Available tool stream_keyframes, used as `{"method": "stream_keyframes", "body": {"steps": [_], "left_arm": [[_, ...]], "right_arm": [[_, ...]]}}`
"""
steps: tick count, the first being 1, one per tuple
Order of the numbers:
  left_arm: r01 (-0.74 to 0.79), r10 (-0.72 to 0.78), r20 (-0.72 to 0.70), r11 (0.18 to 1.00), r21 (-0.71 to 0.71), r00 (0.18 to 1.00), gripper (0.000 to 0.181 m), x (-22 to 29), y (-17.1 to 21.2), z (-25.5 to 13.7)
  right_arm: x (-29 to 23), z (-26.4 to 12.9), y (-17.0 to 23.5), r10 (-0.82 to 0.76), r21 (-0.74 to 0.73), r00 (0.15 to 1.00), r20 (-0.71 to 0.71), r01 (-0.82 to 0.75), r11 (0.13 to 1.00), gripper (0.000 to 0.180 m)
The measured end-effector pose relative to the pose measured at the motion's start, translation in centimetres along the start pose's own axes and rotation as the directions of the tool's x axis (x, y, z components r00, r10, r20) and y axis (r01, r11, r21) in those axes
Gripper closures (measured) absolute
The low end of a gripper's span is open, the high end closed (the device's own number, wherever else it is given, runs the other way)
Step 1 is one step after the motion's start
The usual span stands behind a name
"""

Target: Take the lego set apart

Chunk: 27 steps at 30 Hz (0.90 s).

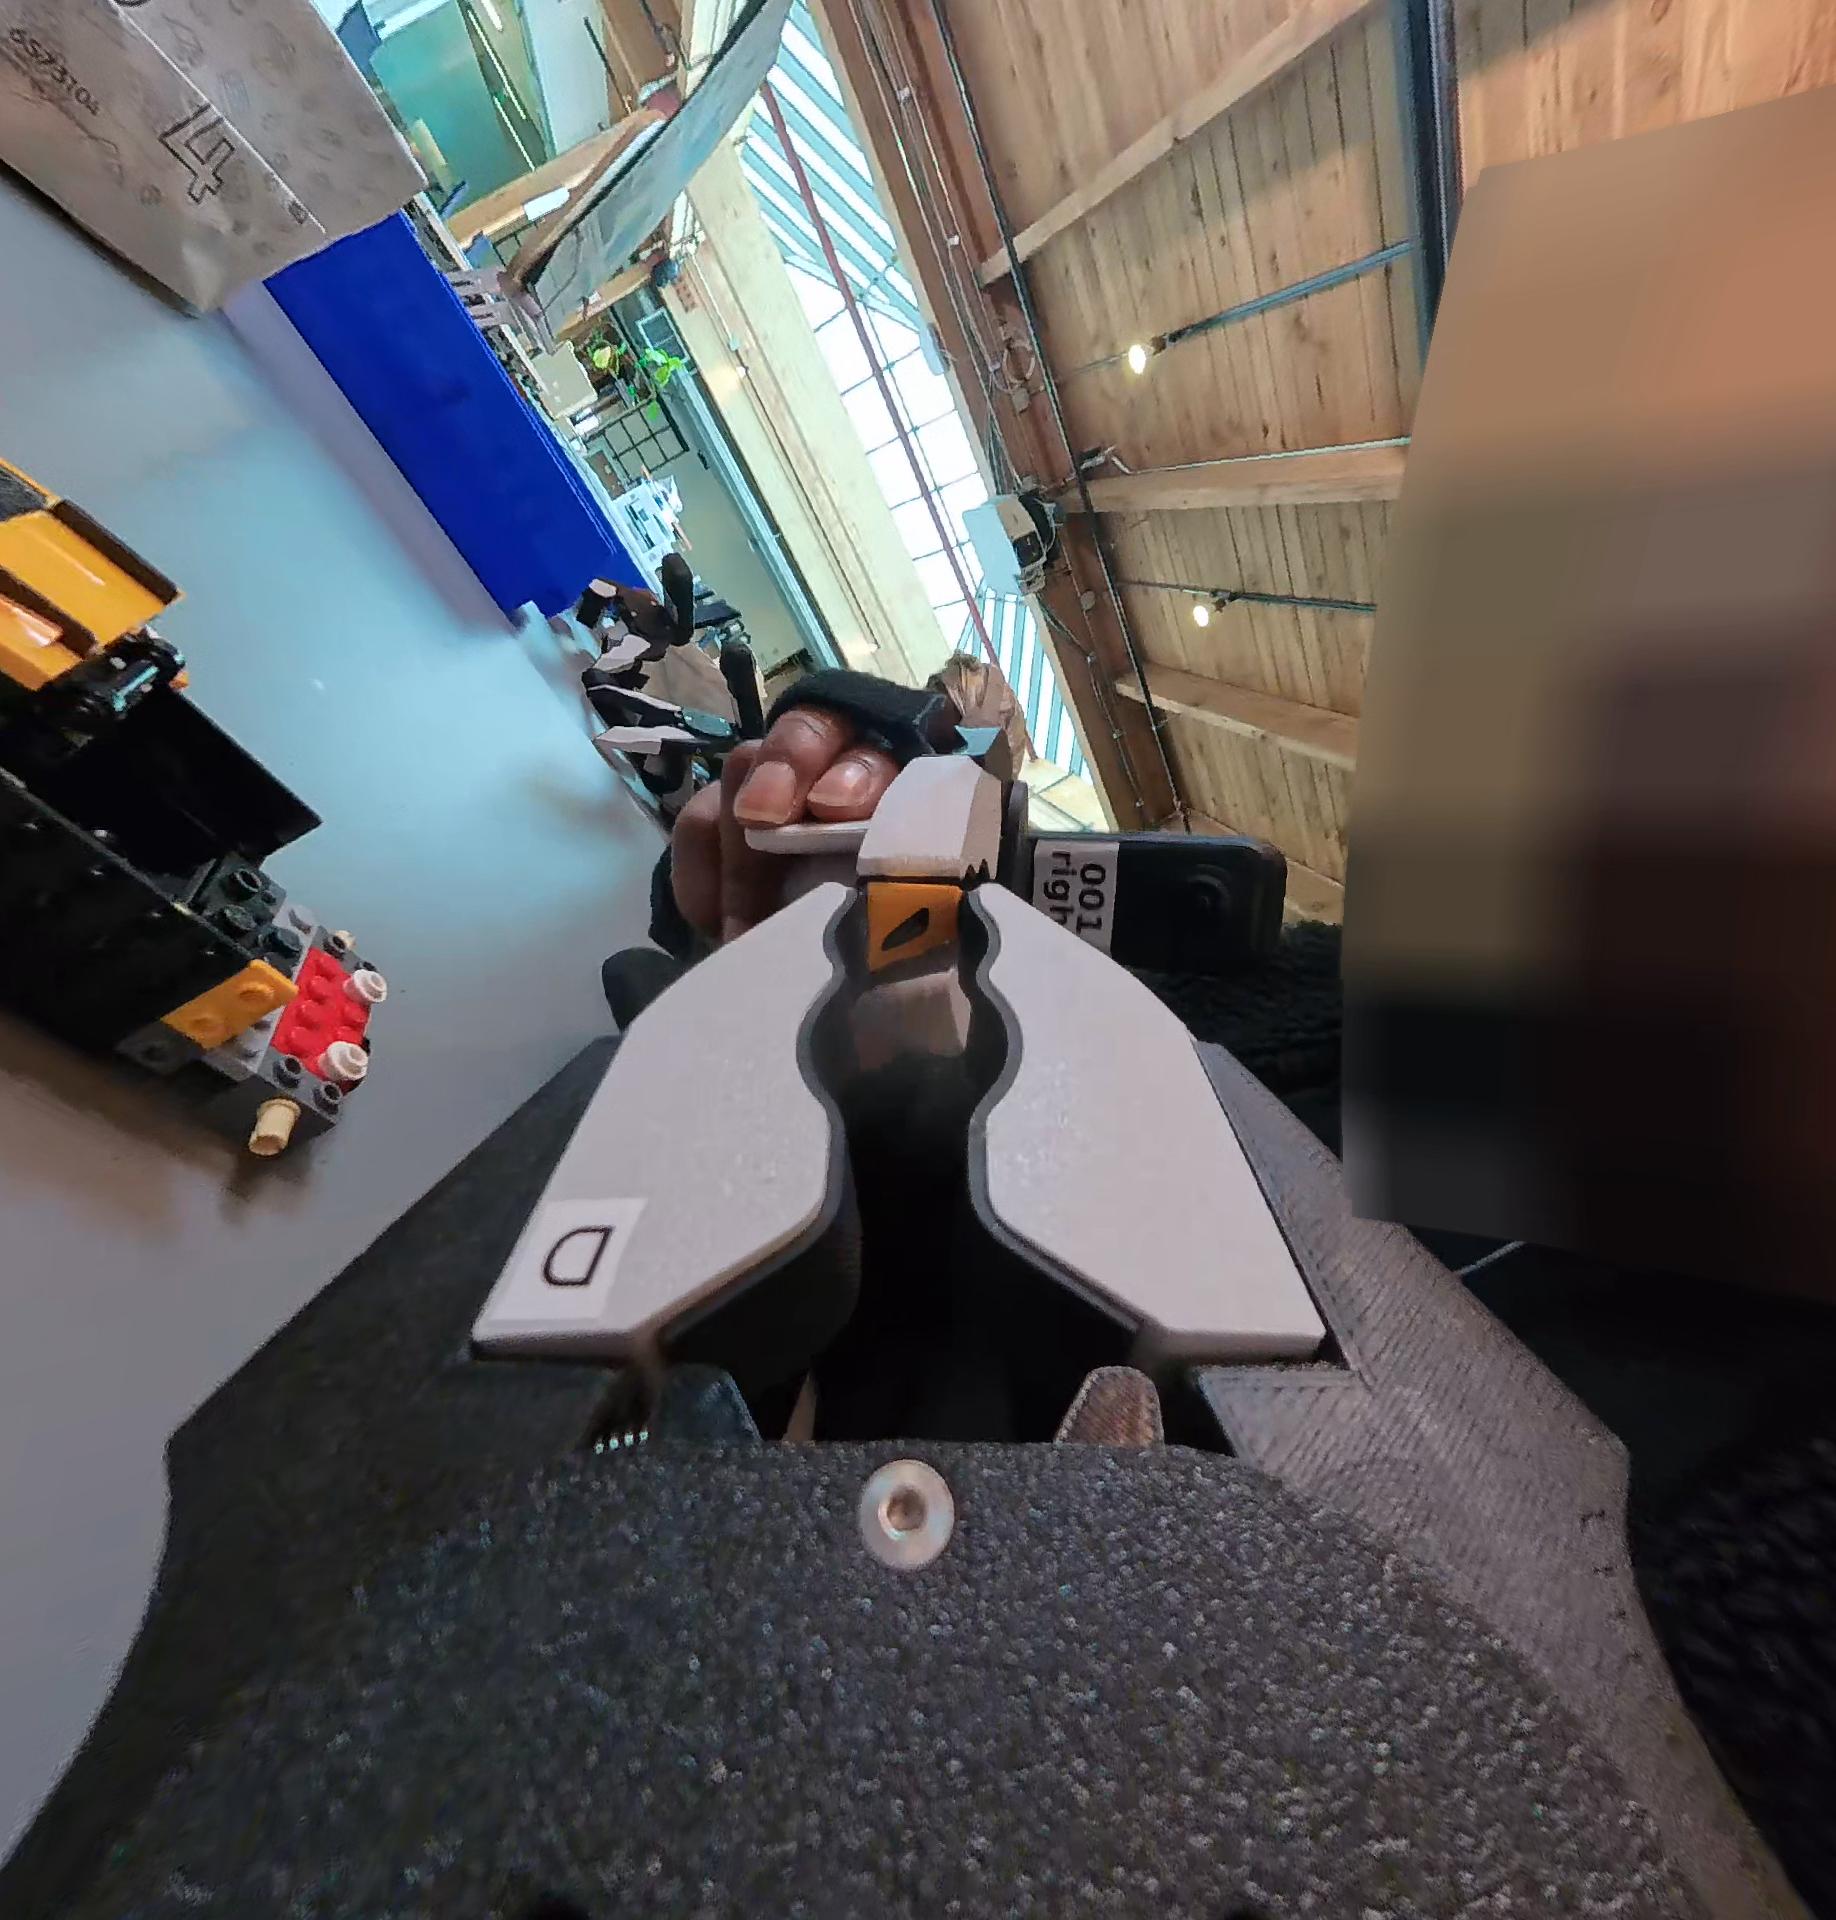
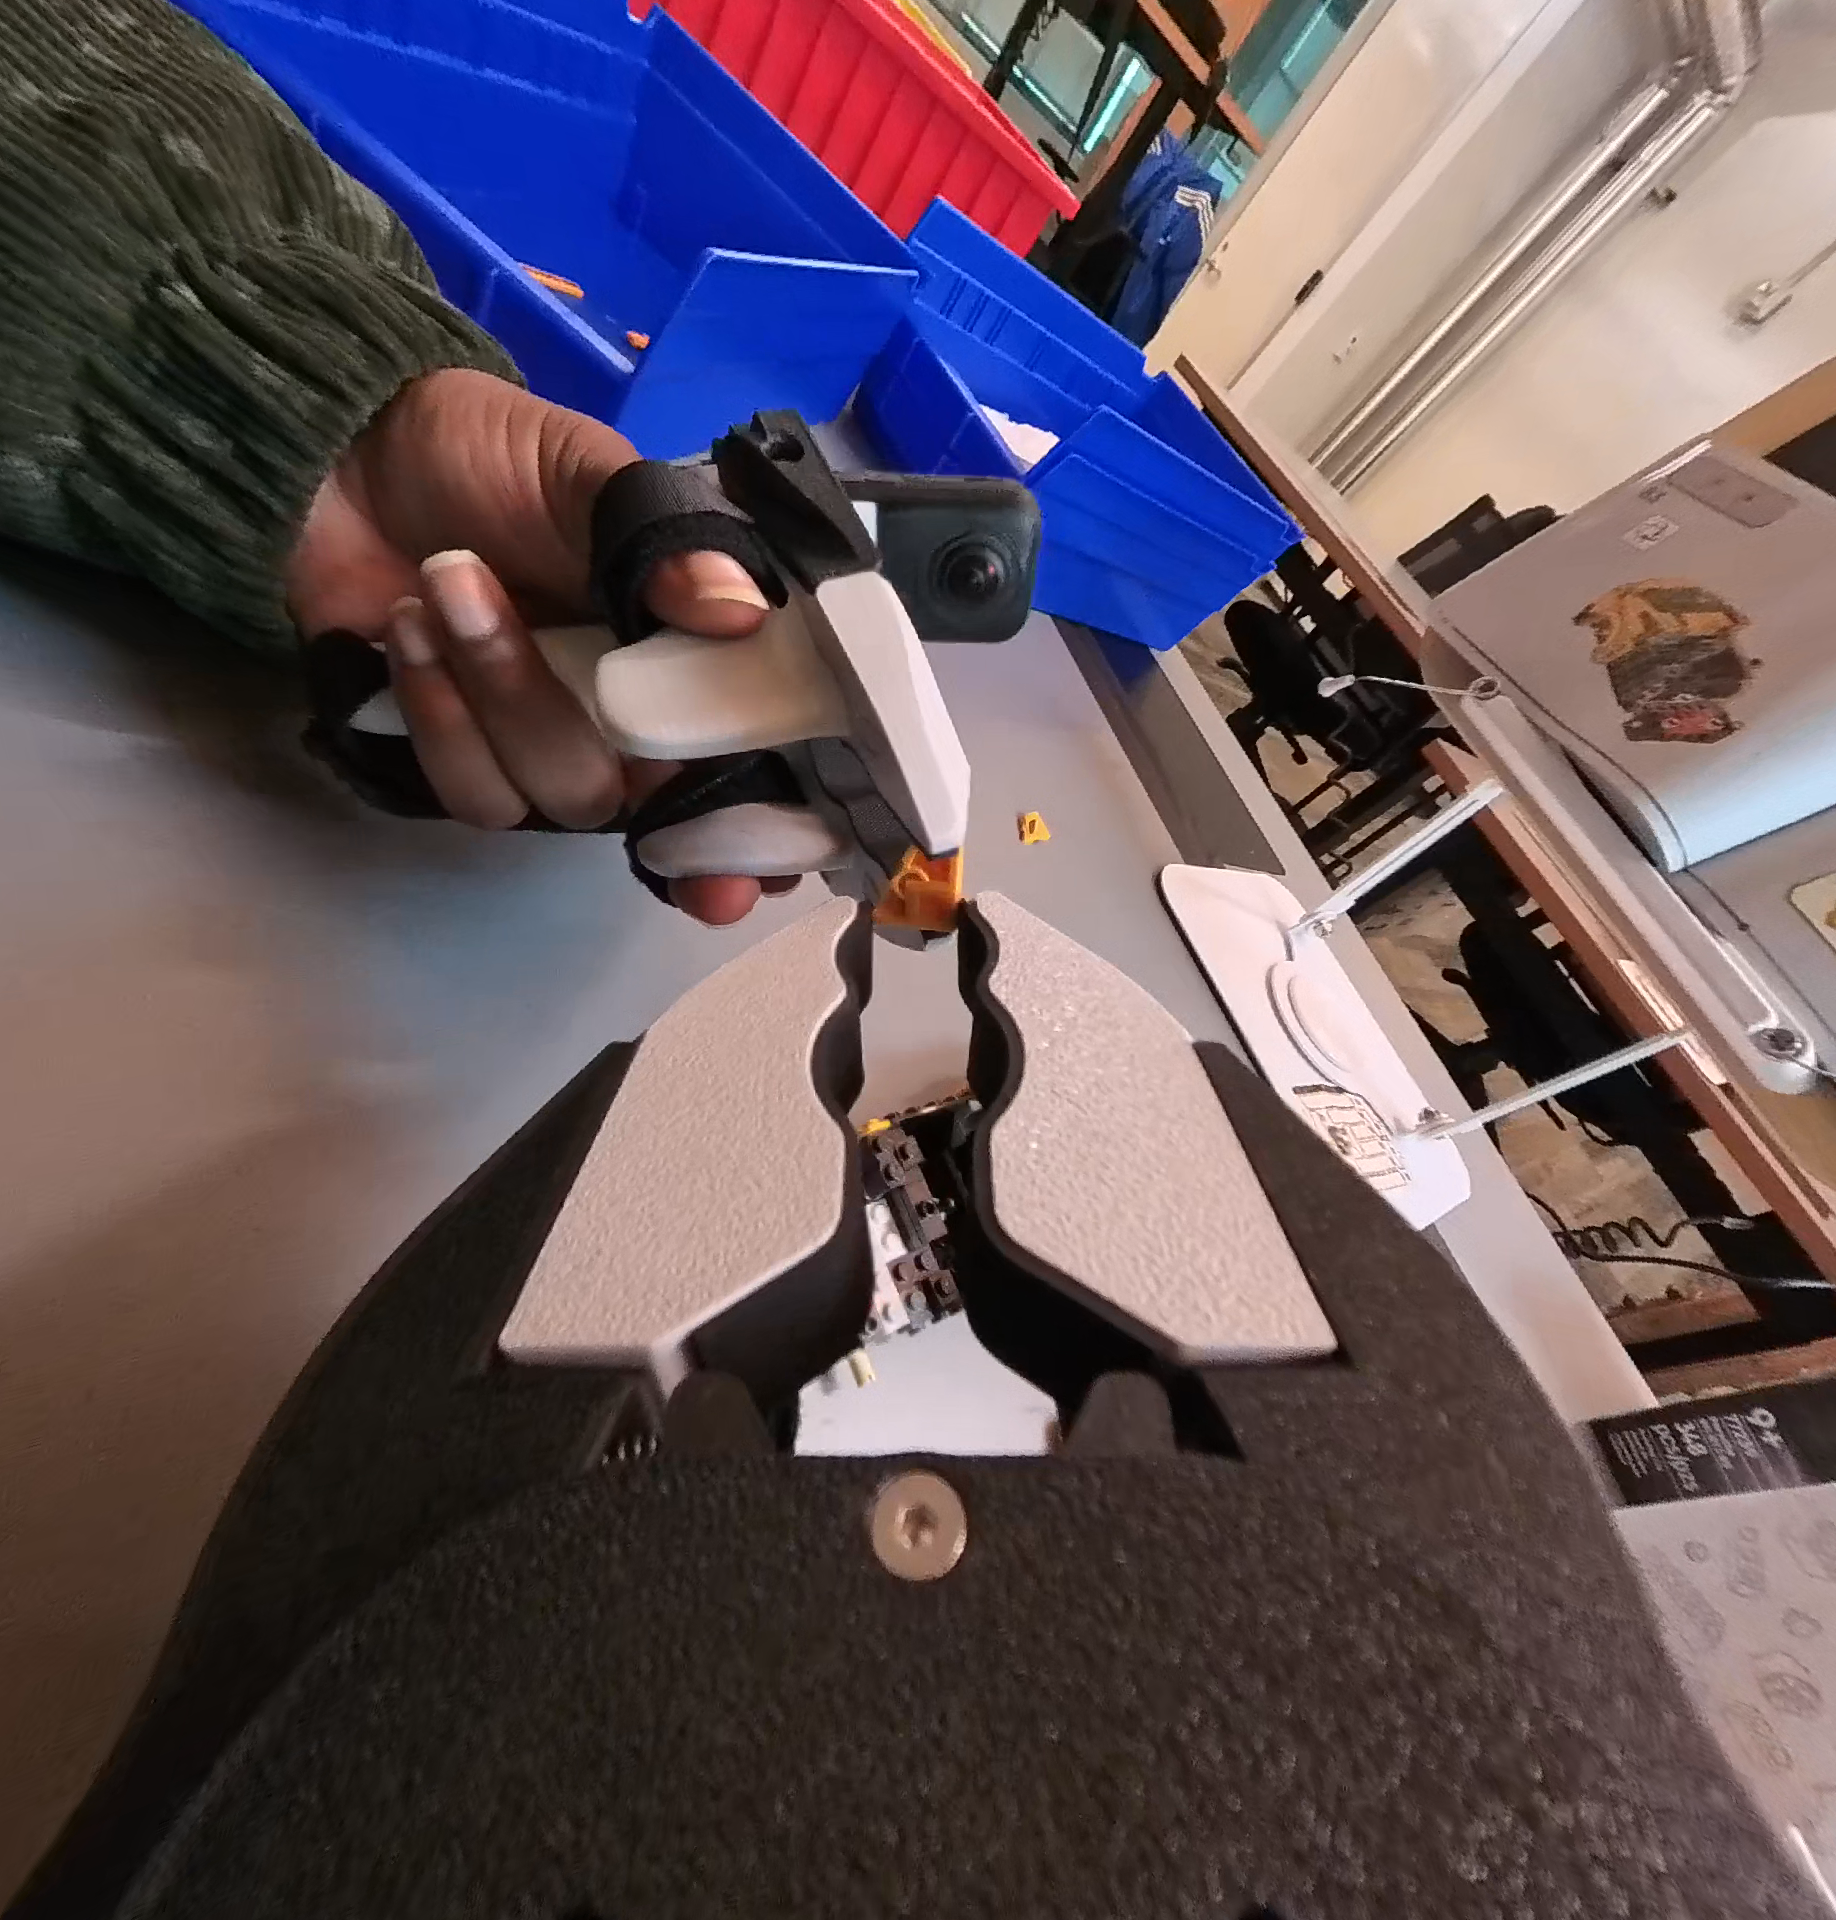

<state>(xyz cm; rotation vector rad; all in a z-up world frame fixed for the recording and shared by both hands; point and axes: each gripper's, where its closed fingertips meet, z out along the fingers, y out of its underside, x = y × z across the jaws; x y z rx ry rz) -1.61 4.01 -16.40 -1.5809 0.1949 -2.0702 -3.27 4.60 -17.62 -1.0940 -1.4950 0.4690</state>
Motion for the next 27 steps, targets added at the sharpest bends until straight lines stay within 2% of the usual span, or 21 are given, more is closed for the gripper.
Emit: {"method": "stream_keyframes", "body": {"steps": [10, 20, 27], "left_arm": [[-0.046, 0.03, 0.128, 0.99, 0.13, 0.991, 0.164, -1.4, -1.3, -0.5], [-0.008, -0.028, 0.197, 0.983, 0.183, 0.98, 0.164, -3.2, -1.8, -1.3], [0.03, -0.081, 0.218, 0.974, 0.226, 0.973, 0.164, -4.1, -2.2, -1.9]], "right_arm": [[1.0, 1.0, 1.3, -0.072, -0.142, 0.982, -0.172, 0.047, 0.989, 0.166], [0.7, 1.8, 3.0, 0.0, -0.216, 0.983, -0.185, -0.041, 0.975, 0.166], [0.5, 1.9, 3.7, -0.026, -0.252, 0.98, -0.195, -0.025, 0.967, 0.167]]}}
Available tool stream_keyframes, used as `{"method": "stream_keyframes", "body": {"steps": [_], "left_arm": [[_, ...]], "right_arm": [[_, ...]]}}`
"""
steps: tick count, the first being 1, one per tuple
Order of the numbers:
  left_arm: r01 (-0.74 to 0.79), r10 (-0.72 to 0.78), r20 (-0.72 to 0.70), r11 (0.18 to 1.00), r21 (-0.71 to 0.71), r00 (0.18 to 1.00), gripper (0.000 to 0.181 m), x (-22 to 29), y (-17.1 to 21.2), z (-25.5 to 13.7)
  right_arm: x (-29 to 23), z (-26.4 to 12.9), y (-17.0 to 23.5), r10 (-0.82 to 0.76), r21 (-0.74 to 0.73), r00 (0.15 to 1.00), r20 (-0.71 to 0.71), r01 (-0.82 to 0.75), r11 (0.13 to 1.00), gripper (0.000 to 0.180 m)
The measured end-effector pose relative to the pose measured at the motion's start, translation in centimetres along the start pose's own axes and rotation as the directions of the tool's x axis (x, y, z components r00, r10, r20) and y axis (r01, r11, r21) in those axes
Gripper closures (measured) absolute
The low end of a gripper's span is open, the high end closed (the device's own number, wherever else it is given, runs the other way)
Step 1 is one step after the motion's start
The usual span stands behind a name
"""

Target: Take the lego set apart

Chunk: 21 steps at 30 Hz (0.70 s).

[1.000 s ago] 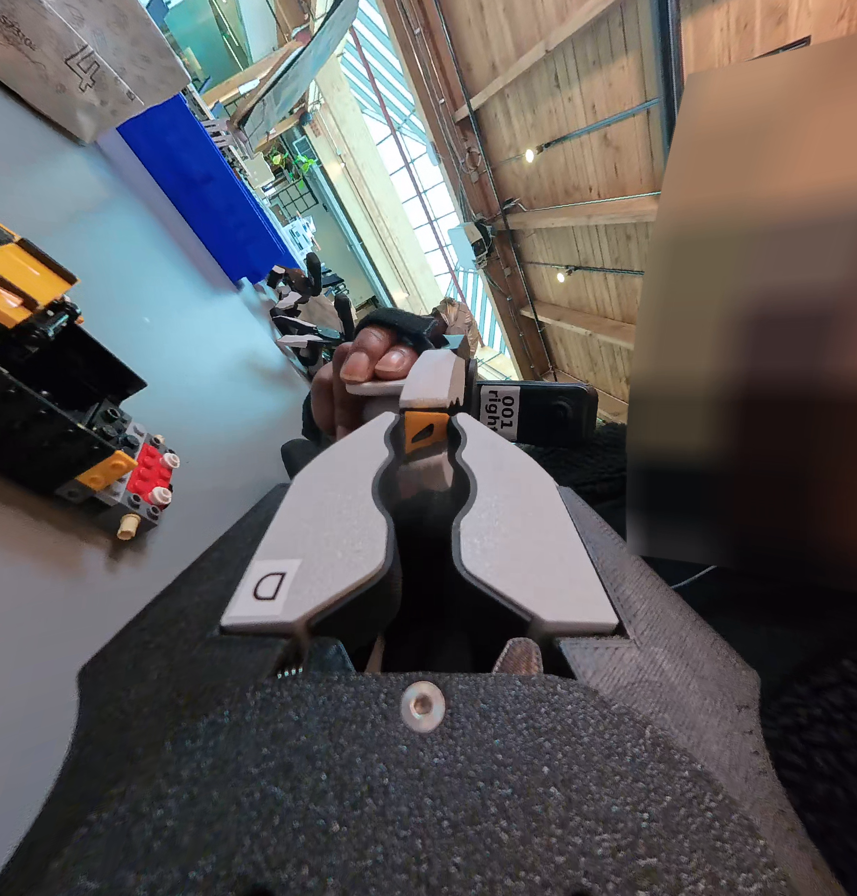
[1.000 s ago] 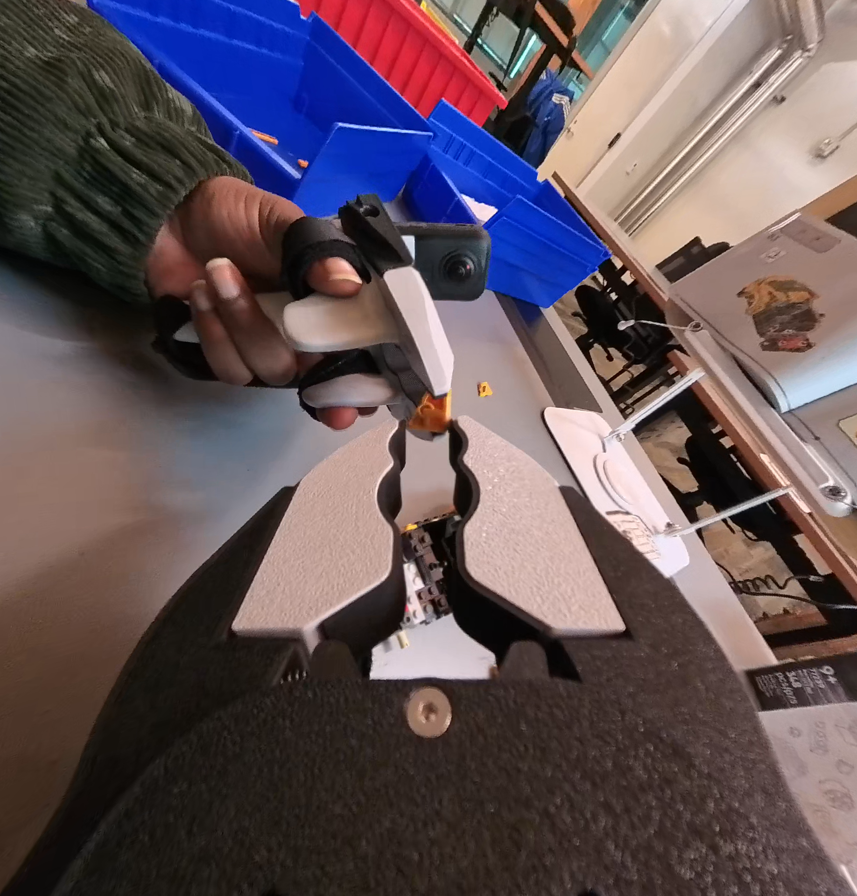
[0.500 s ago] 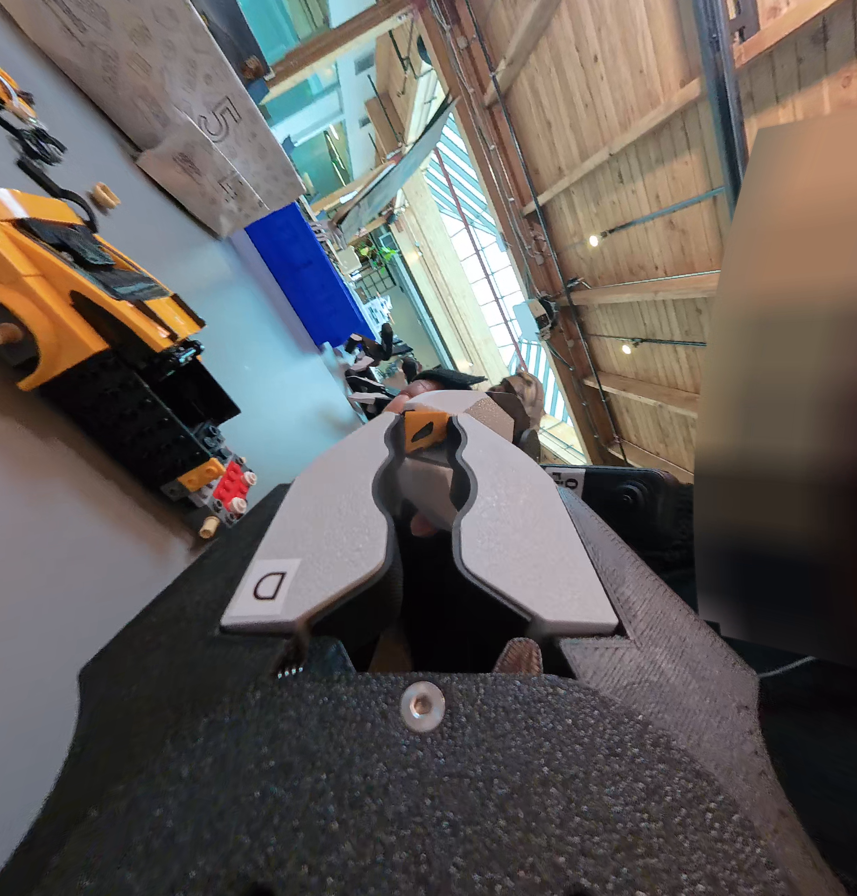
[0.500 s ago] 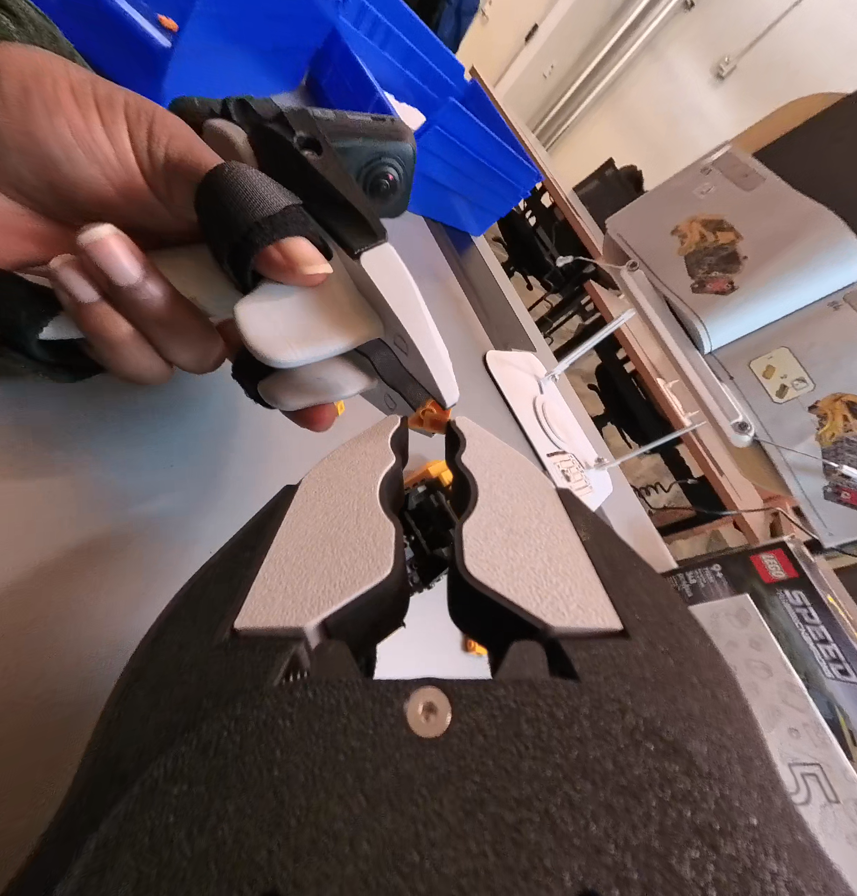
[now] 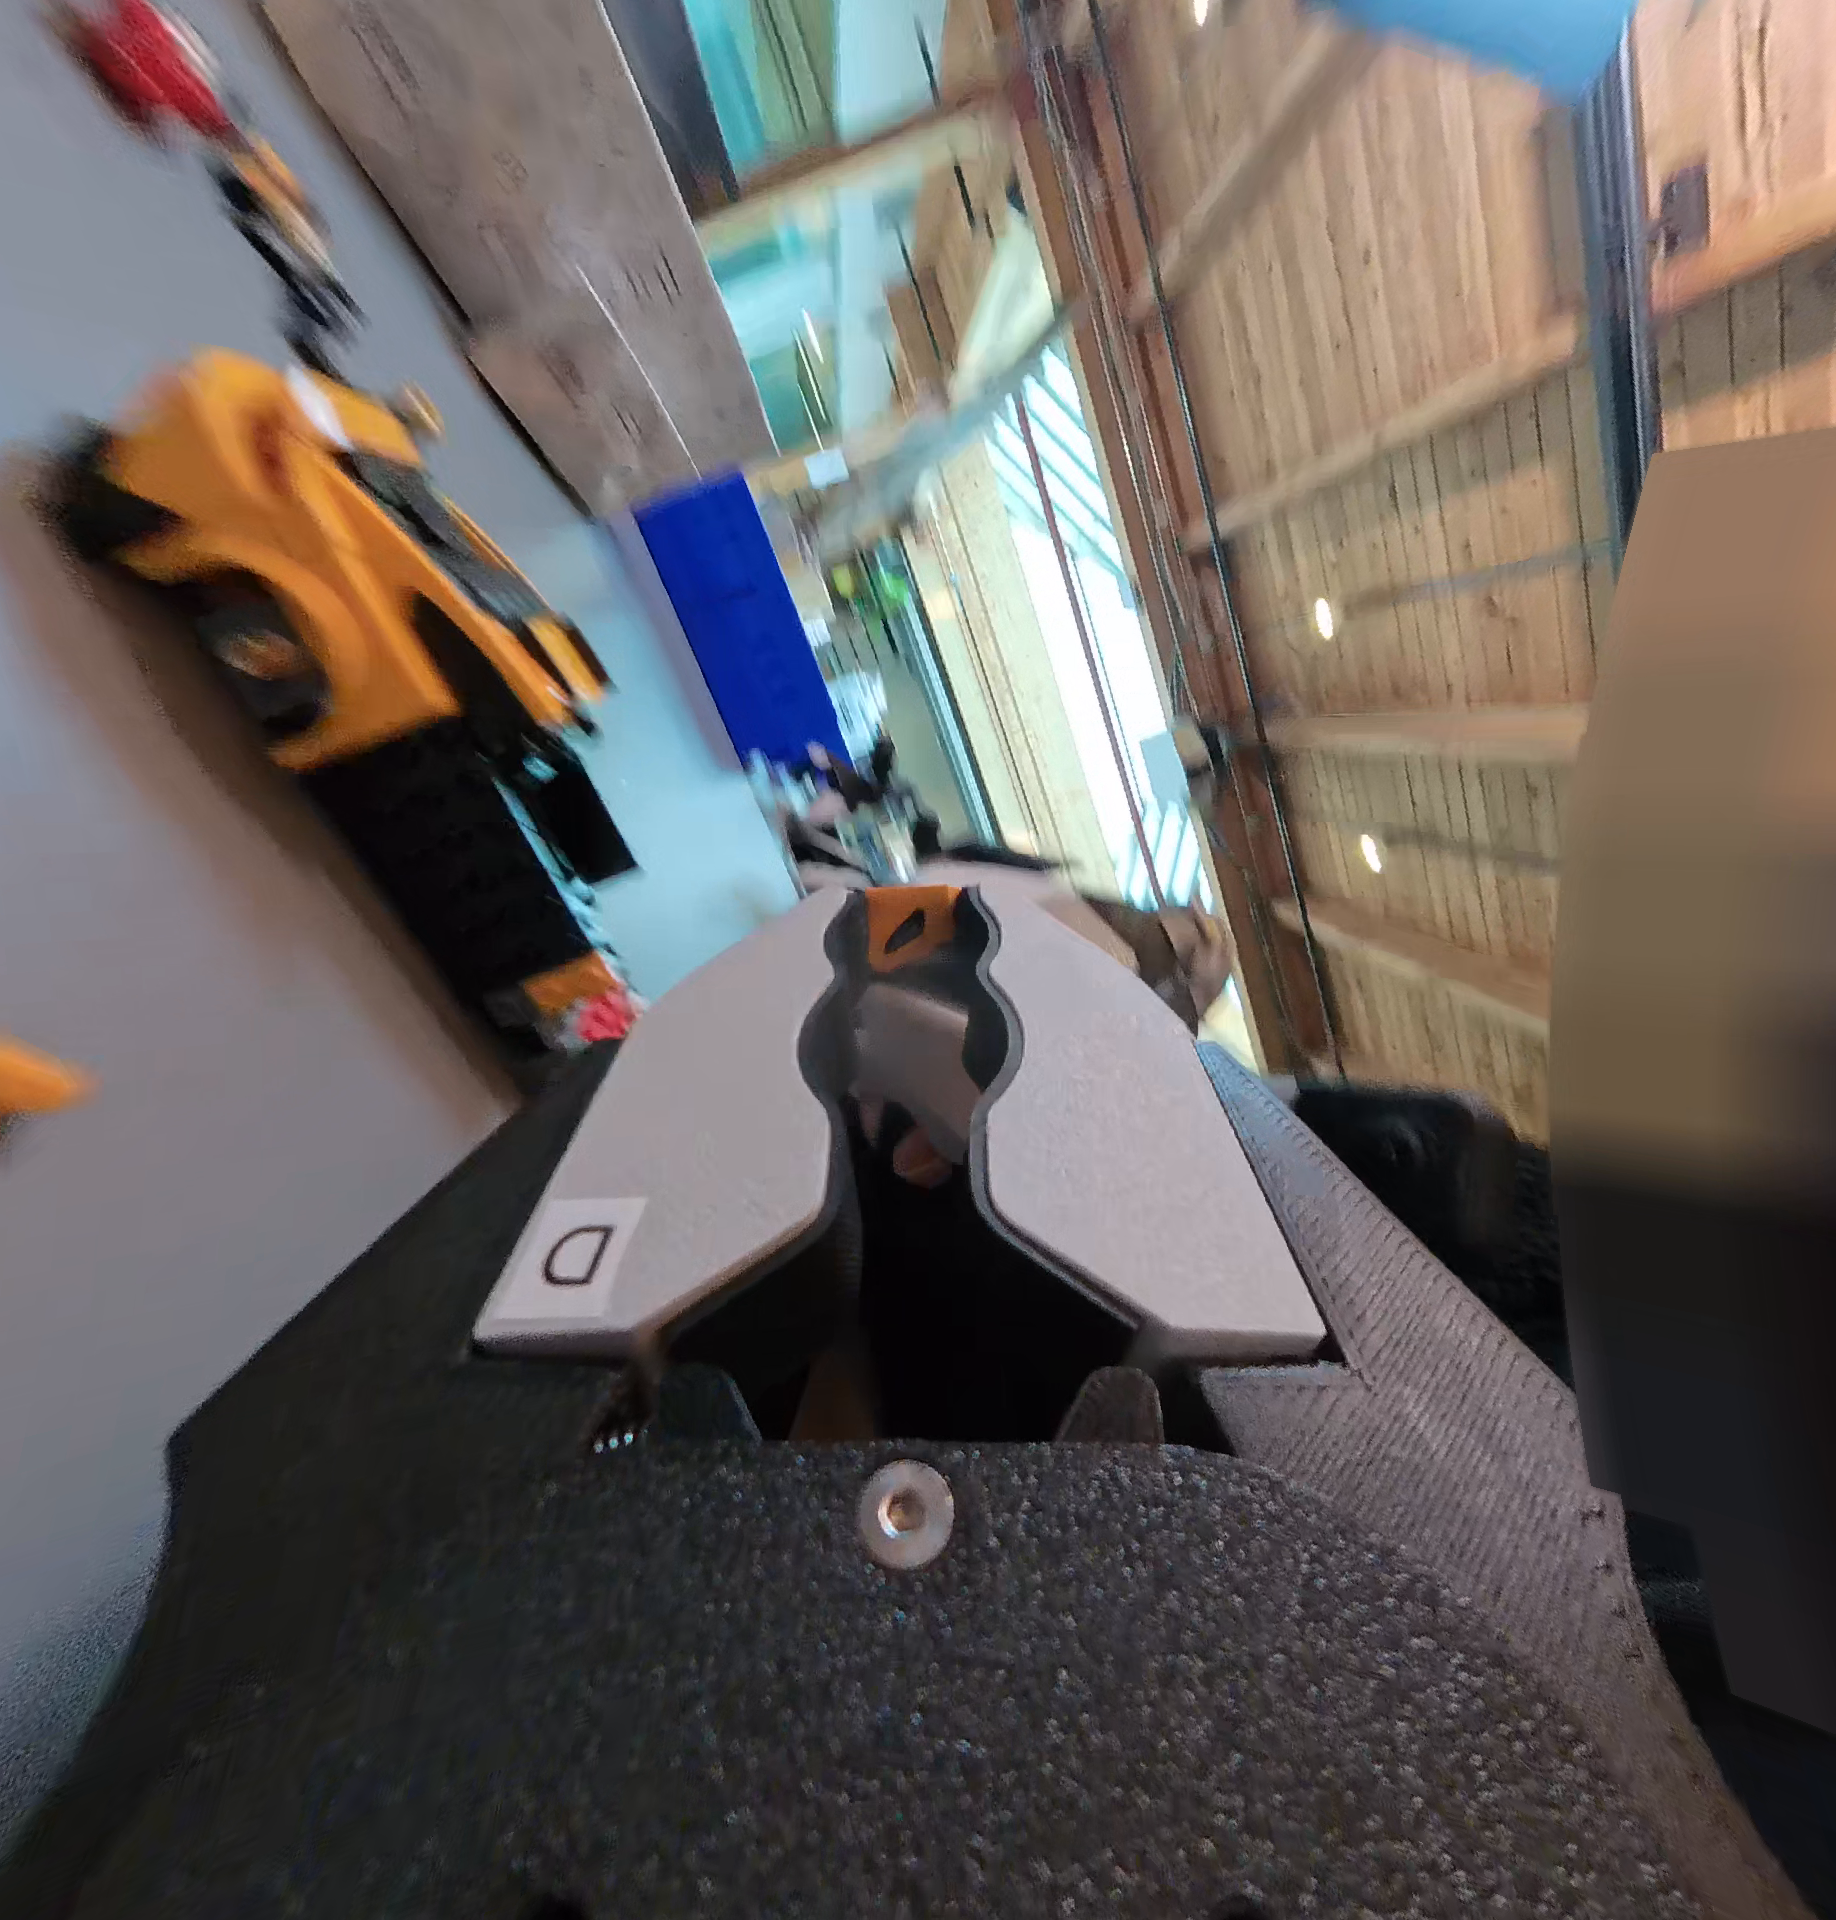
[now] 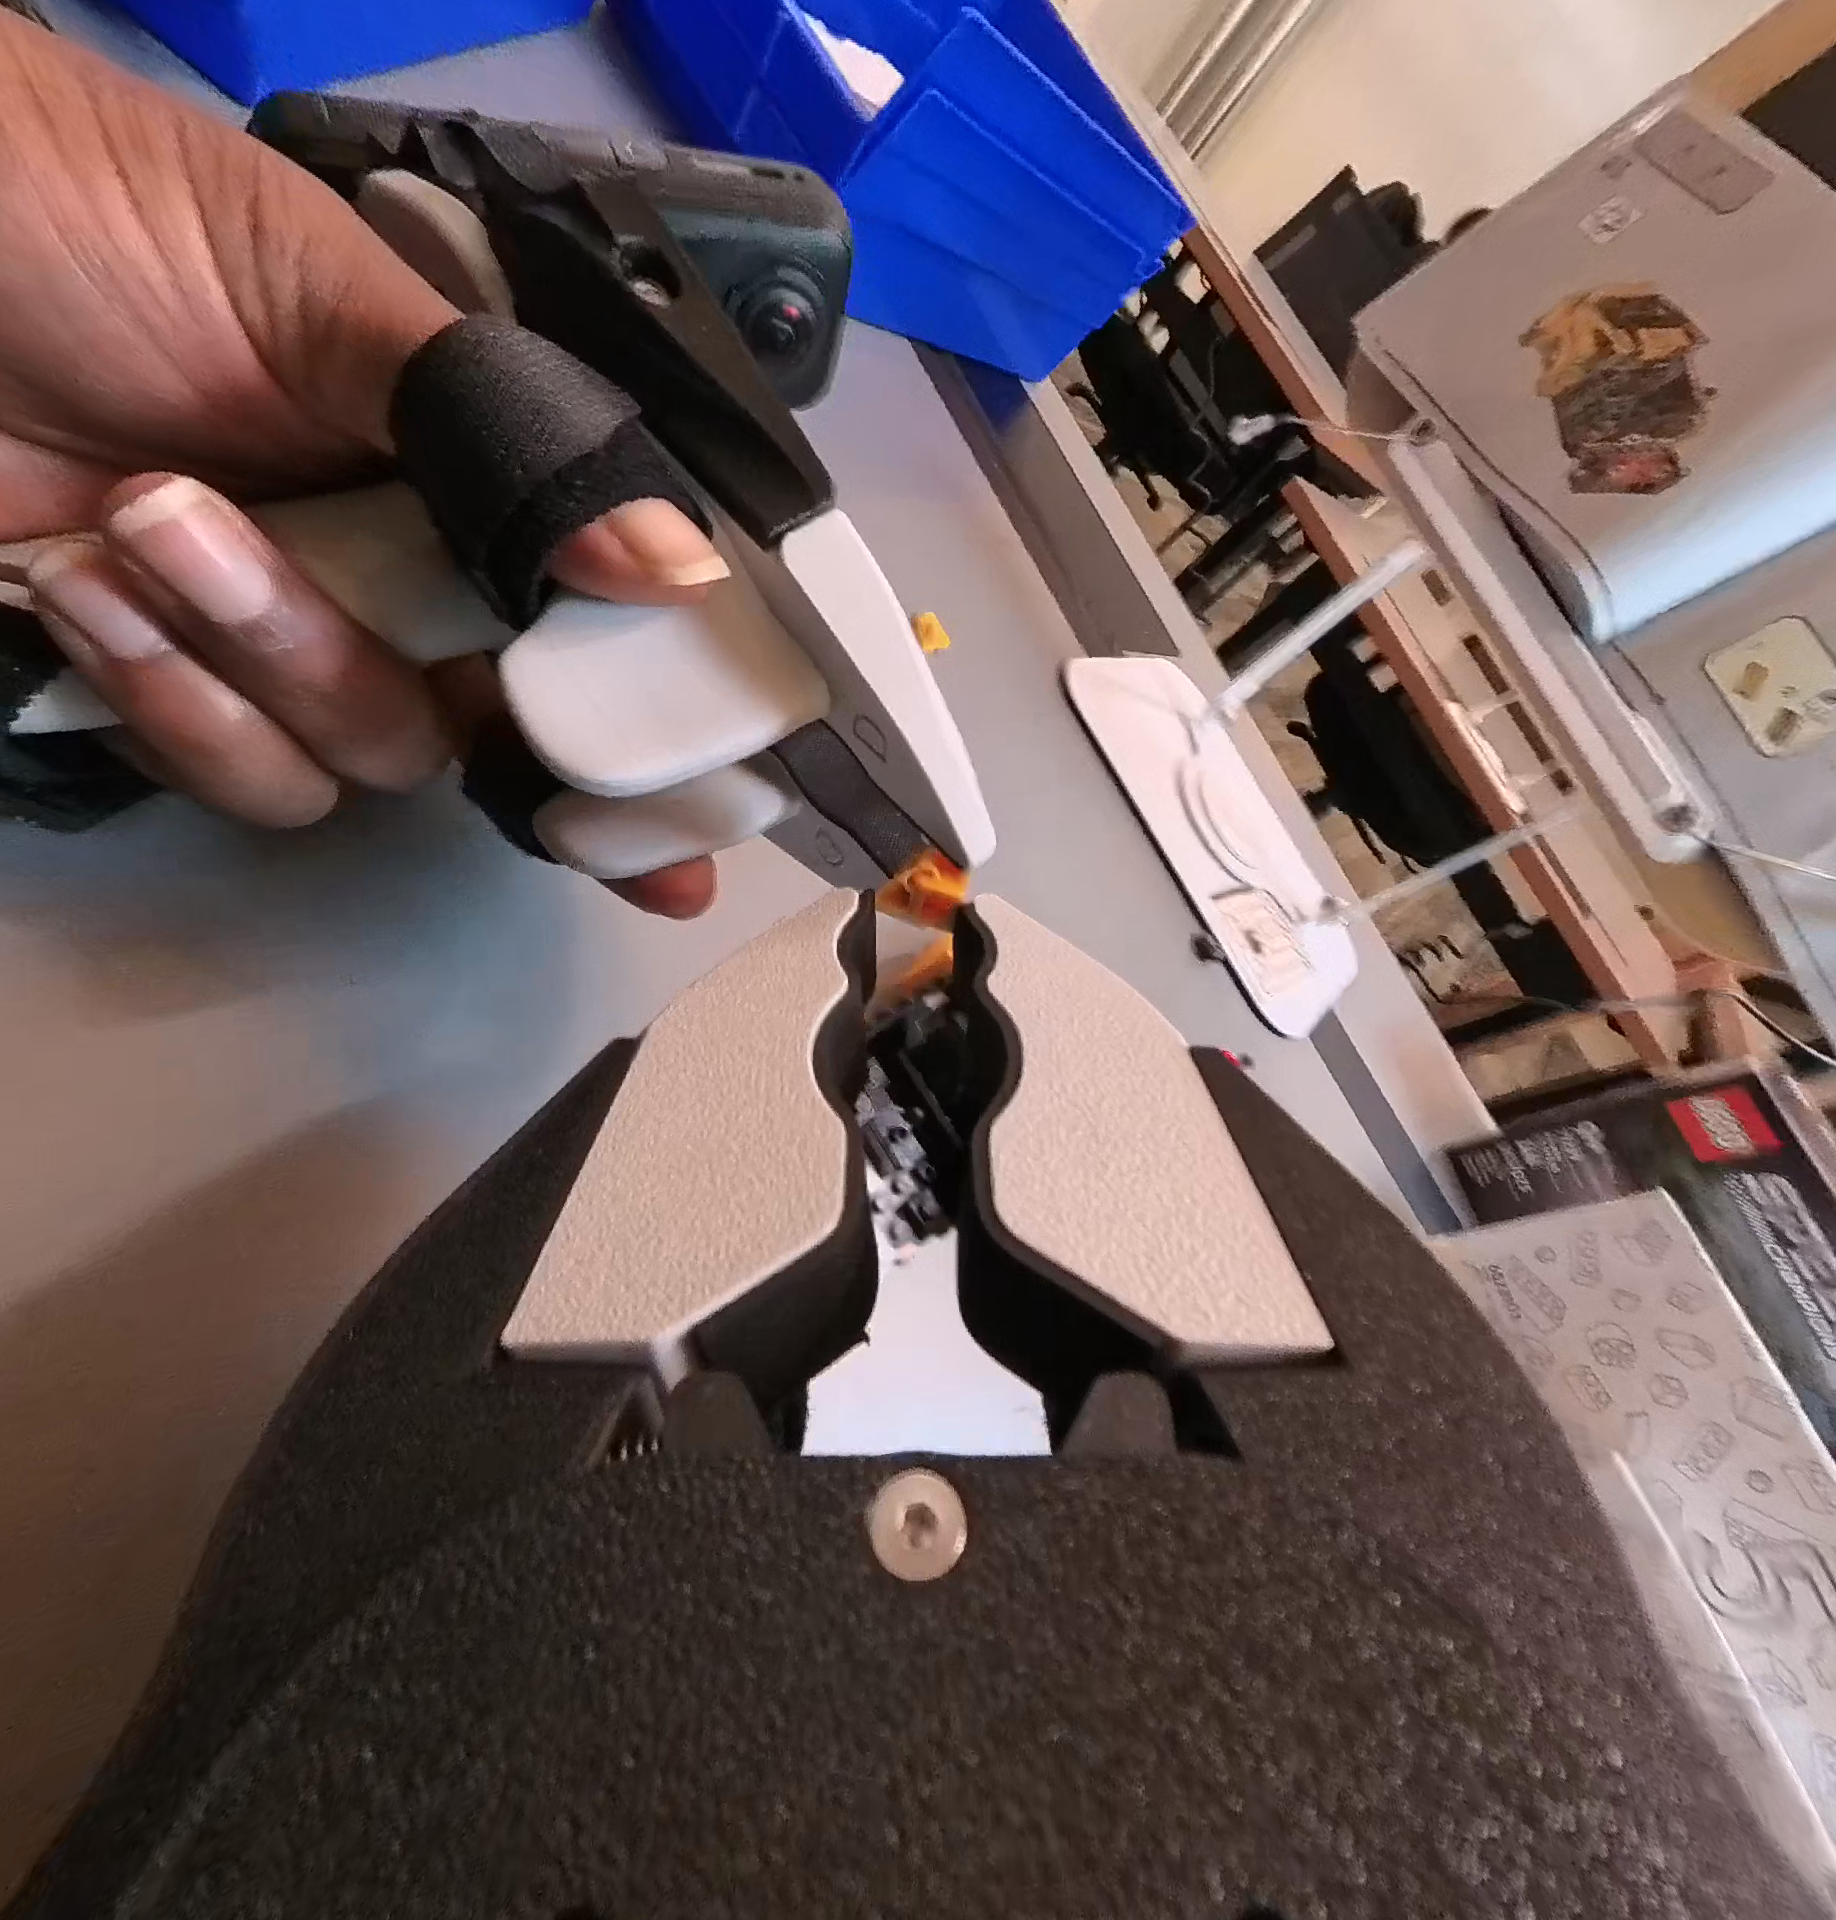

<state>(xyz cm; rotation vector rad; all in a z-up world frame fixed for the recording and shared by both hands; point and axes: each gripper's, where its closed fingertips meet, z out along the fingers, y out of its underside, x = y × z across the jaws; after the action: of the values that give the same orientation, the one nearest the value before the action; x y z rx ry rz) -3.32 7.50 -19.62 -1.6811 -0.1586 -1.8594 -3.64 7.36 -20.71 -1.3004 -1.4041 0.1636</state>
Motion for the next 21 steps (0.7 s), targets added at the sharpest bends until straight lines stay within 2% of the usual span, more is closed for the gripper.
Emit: {"method": "stream_keyframes", "body": {"steps": [1, 2, 4, 8, 12, 18, 21], "left_arm": [[-0.003, -0.005, 0.072, 0.994, 0.11, 0.997, 0.164, -1.3, -2.1, -1.1], [0.018, -0.027, 0.063, 0.99, 0.142, 0.998, 0.164, -1.6, -3.4, -2.2], [-0.092, 0.087, 0.07, 0.993, 0.079, 0.994, 0.164, -0.4, -2.2, -1.8], [0.042, -0.034, -0.08, 0.994, 0.099, 0.996, 0.164, 1.0, -2.6, -1.4], [0.195, -0.161, -0.223, 0.971, 0.14, 0.961, 0.164, 1.8, -3.8, -2.1], [0.238, -0.19, -0.284, 0.961, 0.144, 0.94, 0.164, 2.5, -4.5, -2.6], [0.189, -0.148, -0.265, 0.972, 0.137, 0.953, 0.164, 2.7, -4.9, -3.1]], "right_arm": [[-0.3, -0.5, -0.6, -0.021, 0.047, 1.0, 0.012, 0.021, 0.999, 0.178], [-1.1, -1.2, -1.9, -0.017, 0.106, 0.999, 0.042, 0.012, 0.994, 0.178], [-2.0, -0.9, -1.7, -0.037, 0.082, 0.997, 0.071, 0.031, 0.996, 0.178], [-1.4, -0.8, -1.3, 0.096, 0.094, 0.986, 0.137, -0.109, 0.99, 0.177], [-1.4, -0.7, -0.9, 0.174, 0.09, 0.969, 0.178, -0.192, 0.977, 0.177], [-1.2, -0.5, -0.6, 0.233, 0.086, 0.951, 0.201, -0.254, 0.963, 0.175], [-0.9, -0.2, -0.7, 0.251, 0.087, 0.946, 0.207, -0.274, 0.958, 0.175]]}}
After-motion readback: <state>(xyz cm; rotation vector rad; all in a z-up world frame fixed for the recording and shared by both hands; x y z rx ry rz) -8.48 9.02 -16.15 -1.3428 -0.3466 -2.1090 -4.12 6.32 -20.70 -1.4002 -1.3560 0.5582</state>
